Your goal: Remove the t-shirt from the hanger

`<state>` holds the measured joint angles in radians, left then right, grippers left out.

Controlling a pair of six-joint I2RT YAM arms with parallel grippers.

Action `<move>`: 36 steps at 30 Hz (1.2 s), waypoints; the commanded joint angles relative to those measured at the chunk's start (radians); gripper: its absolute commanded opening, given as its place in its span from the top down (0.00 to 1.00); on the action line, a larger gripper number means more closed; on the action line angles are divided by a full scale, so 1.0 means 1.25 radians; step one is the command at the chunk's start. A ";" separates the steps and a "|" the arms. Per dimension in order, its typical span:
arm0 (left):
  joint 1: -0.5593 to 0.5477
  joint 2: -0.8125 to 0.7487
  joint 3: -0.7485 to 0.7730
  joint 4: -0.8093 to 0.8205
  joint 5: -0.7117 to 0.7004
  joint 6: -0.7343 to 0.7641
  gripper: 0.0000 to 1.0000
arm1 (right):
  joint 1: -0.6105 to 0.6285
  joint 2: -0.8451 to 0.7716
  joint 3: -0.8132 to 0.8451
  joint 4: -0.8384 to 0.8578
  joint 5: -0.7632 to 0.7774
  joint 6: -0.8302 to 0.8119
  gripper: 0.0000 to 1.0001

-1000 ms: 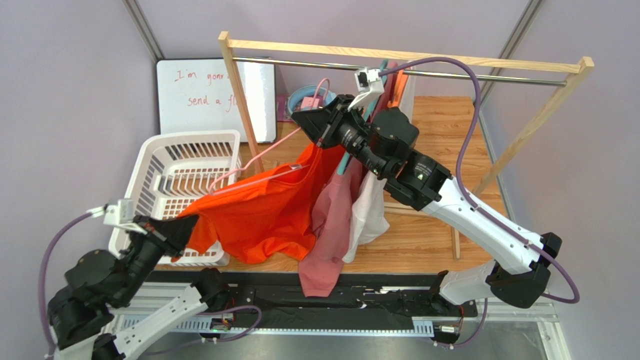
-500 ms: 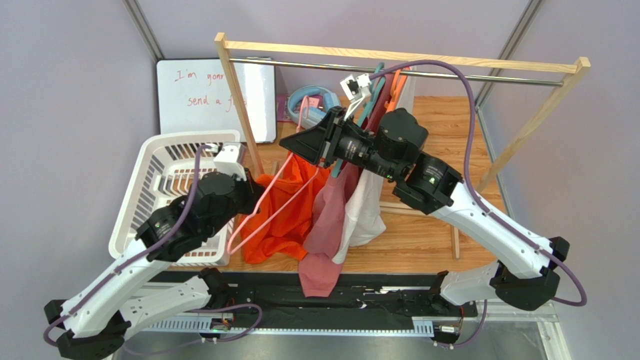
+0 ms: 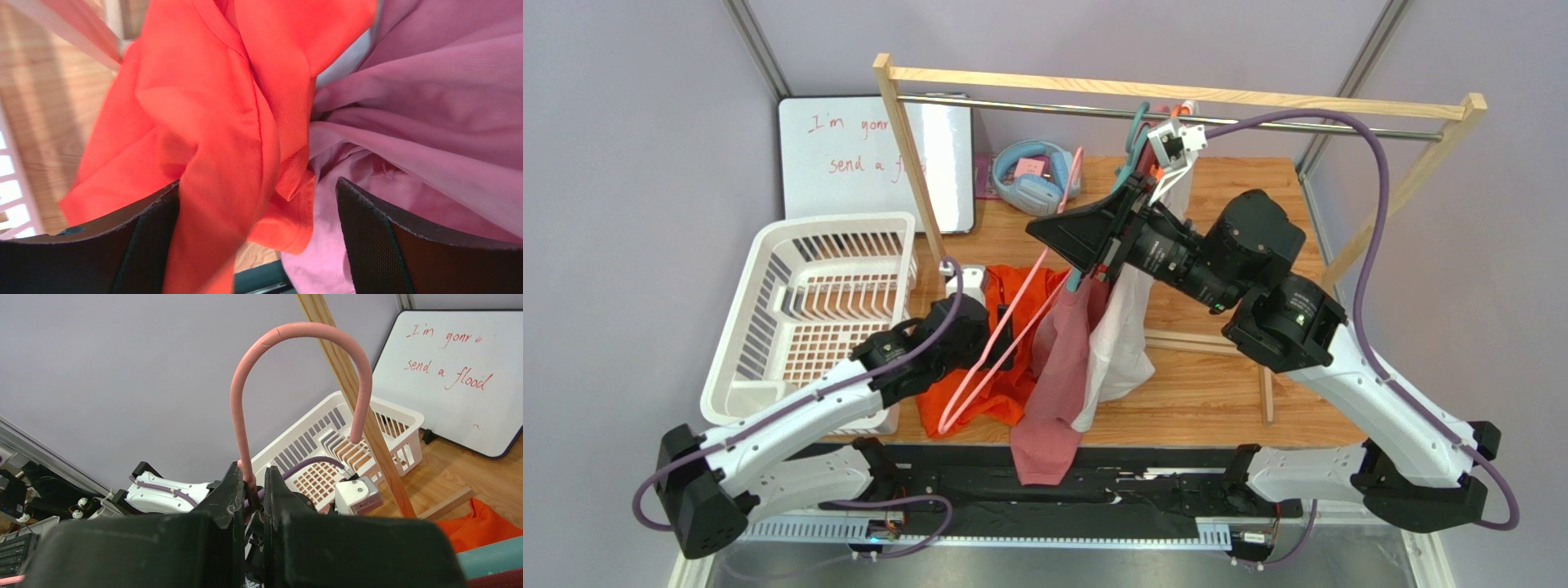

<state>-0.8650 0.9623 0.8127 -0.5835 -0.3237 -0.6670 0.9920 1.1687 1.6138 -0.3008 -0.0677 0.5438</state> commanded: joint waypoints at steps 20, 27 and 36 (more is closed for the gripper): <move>-0.003 0.300 -0.081 0.203 0.011 -0.133 0.28 | 0.000 0.008 -0.015 0.007 0.004 -0.015 1.00; -0.001 0.275 -0.105 0.202 -0.012 -0.150 0.65 | 0.000 0.009 -0.018 0.011 0.008 -0.019 1.00; 0.000 0.056 -0.082 0.066 -0.064 -0.145 1.00 | -0.001 -0.002 -0.034 0.011 0.027 -0.028 1.00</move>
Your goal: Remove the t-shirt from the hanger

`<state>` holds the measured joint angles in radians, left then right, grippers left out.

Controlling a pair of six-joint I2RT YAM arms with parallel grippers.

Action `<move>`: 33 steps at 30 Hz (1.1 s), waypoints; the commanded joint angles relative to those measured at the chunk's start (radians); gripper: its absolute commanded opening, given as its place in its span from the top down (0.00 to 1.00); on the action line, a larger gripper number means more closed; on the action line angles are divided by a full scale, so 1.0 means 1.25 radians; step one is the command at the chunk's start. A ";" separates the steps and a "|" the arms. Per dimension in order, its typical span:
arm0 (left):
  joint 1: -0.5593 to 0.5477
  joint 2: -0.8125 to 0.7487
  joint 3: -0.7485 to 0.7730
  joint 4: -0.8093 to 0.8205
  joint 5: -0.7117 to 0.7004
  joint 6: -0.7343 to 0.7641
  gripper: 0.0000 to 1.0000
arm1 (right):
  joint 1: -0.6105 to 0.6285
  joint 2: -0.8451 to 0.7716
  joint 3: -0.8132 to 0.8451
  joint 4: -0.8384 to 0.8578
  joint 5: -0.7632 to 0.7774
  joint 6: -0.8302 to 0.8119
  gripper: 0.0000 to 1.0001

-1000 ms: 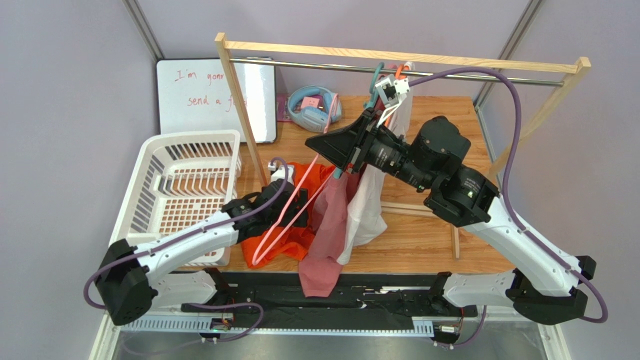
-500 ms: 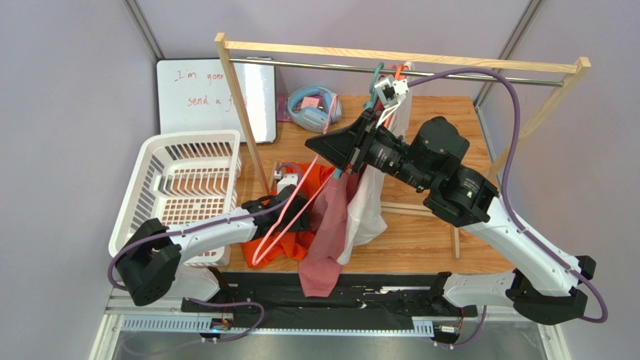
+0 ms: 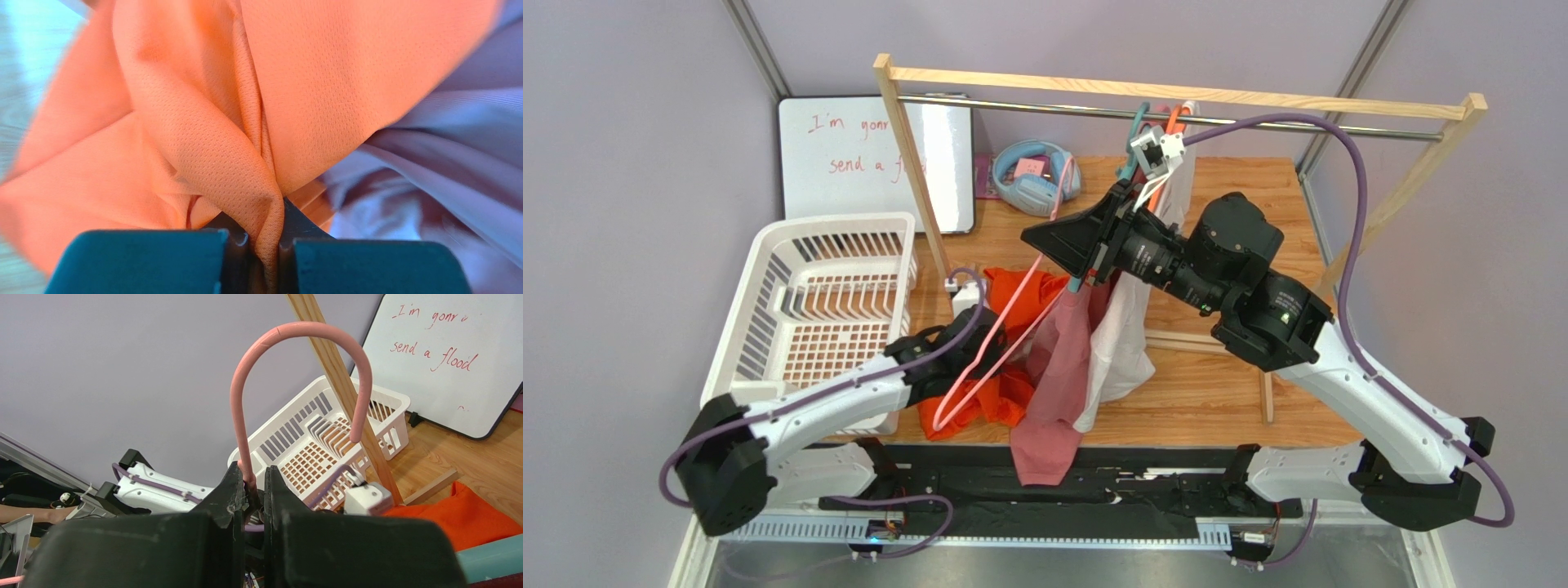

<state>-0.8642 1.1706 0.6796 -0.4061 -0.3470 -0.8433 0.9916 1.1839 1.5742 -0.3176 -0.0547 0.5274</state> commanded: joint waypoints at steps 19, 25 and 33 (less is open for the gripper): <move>0.008 -0.452 0.545 -0.442 -0.482 0.307 1.00 | -0.004 -0.005 -0.011 0.032 0.014 -0.007 1.00; 0.008 -0.466 0.642 -0.307 -0.583 0.545 1.00 | -0.004 0.003 -0.008 0.032 0.005 -0.003 1.00; 0.008 -0.503 0.496 -0.356 -0.660 0.468 1.00 | -0.004 0.006 -0.011 0.042 -0.005 0.005 1.00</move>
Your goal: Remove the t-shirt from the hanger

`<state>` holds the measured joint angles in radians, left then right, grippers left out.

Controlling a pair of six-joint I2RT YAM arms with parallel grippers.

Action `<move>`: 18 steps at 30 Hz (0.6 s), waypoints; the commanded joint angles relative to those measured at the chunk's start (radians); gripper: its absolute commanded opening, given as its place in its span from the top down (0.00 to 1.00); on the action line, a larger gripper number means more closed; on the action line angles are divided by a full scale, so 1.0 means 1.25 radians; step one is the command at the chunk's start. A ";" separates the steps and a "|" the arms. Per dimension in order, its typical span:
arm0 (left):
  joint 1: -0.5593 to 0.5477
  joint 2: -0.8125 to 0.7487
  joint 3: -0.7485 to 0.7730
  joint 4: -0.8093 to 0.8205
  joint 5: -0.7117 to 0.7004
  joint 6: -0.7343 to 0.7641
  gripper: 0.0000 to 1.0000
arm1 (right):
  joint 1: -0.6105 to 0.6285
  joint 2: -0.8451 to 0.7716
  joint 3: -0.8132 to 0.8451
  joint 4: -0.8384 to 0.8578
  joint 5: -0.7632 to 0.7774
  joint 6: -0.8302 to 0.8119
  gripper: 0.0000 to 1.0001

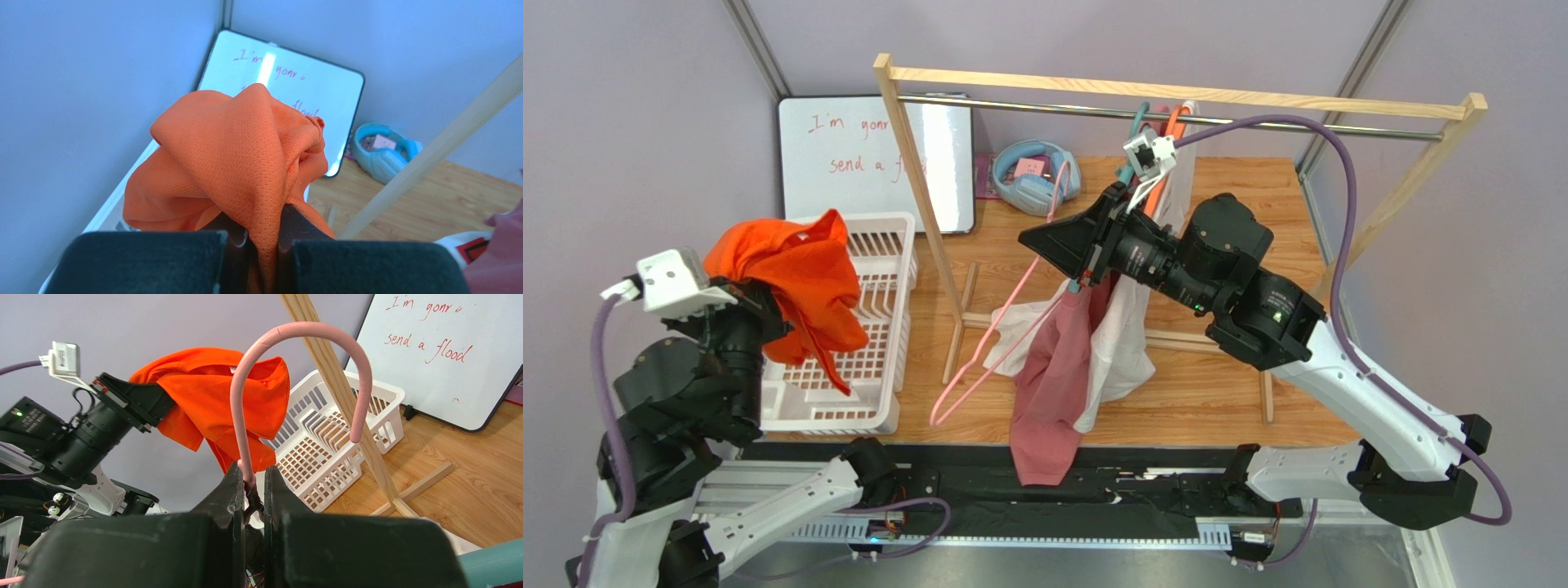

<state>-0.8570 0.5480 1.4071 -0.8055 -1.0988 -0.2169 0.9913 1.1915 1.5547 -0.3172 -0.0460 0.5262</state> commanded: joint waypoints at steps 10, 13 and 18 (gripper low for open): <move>0.089 0.048 -0.244 -0.250 -0.062 -0.391 1.00 | -0.004 0.009 -0.002 0.043 -0.021 0.011 1.00; 0.179 0.048 -0.284 -0.203 -0.008 -0.365 1.00 | -0.004 0.009 -0.004 0.041 -0.023 0.012 1.00; 0.307 0.066 -0.280 -0.200 0.084 -0.349 0.54 | -0.004 0.017 -0.006 0.034 -0.028 0.005 1.00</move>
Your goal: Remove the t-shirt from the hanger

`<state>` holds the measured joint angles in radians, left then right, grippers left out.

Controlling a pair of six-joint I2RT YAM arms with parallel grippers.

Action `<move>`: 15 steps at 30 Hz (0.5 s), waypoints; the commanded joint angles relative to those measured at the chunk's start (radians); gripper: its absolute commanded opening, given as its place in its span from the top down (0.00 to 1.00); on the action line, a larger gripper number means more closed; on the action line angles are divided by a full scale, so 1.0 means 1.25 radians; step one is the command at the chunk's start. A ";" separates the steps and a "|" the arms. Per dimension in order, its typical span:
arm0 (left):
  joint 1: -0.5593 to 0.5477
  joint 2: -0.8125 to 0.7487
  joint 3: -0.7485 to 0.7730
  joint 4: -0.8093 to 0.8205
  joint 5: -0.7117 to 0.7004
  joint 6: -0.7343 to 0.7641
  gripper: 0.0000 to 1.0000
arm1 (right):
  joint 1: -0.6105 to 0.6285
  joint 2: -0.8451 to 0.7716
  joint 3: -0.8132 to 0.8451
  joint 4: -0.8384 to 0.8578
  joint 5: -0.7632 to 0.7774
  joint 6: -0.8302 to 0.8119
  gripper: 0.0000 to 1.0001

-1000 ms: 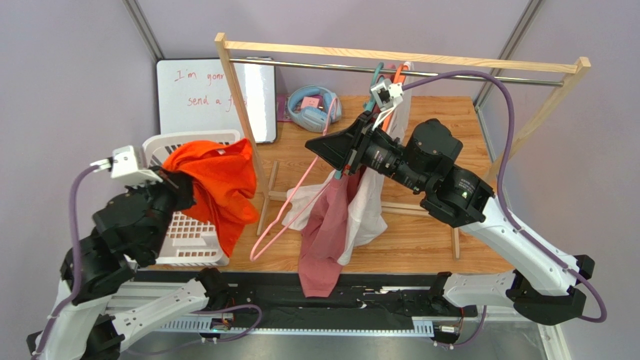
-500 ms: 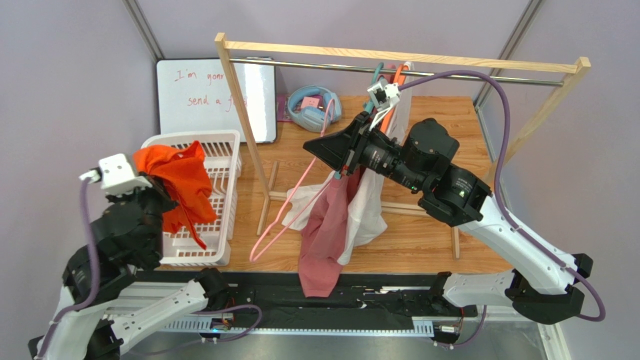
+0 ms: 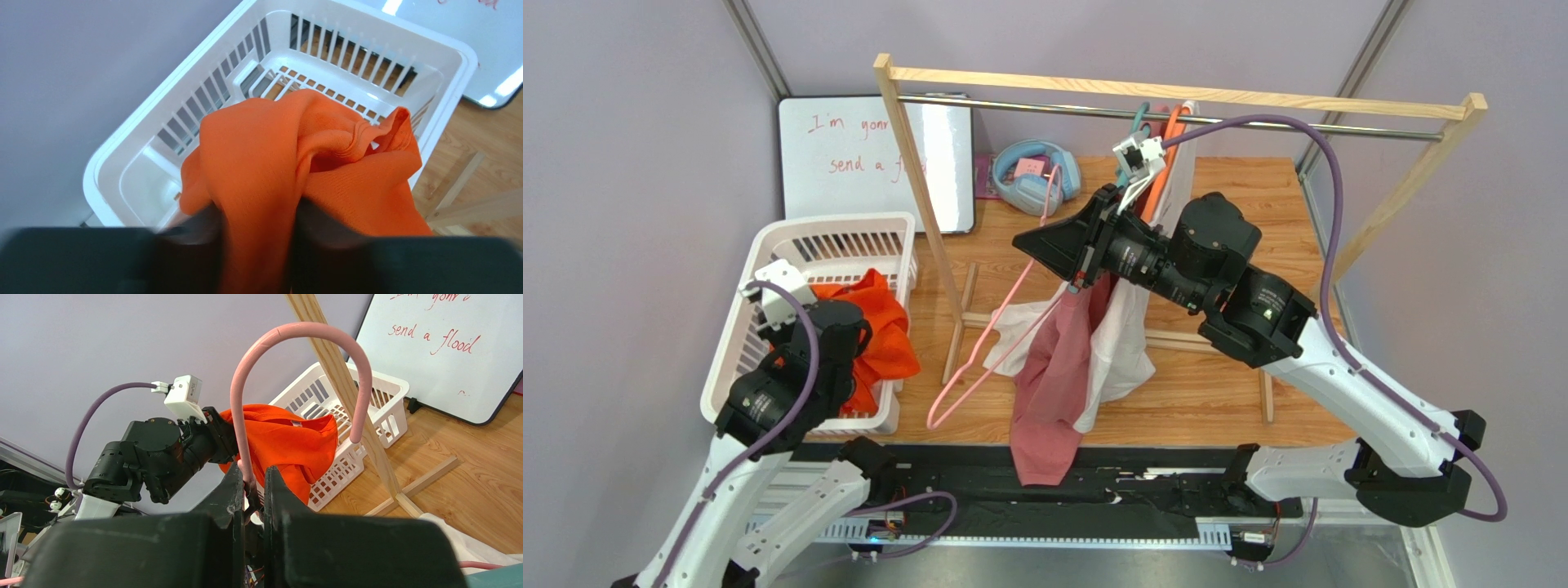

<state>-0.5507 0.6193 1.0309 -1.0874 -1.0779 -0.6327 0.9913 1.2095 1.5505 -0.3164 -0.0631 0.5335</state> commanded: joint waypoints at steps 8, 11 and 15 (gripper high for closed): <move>0.063 0.014 0.200 -0.060 0.229 0.010 0.01 | -0.004 0.056 0.044 0.018 -0.075 -0.018 1.00; 0.063 -0.020 0.240 -0.037 0.354 0.057 0.02 | -0.004 0.078 0.062 0.004 -0.099 -0.039 1.00; 0.063 -0.126 0.212 0.139 0.735 0.112 0.10 | -0.004 0.101 0.086 -0.005 -0.134 -0.083 1.00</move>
<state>-0.4767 0.5575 1.3006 -1.0897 -0.6106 -0.5758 0.9901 1.3205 1.5951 -0.3233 -0.1688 0.4992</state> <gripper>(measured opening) 0.915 0.049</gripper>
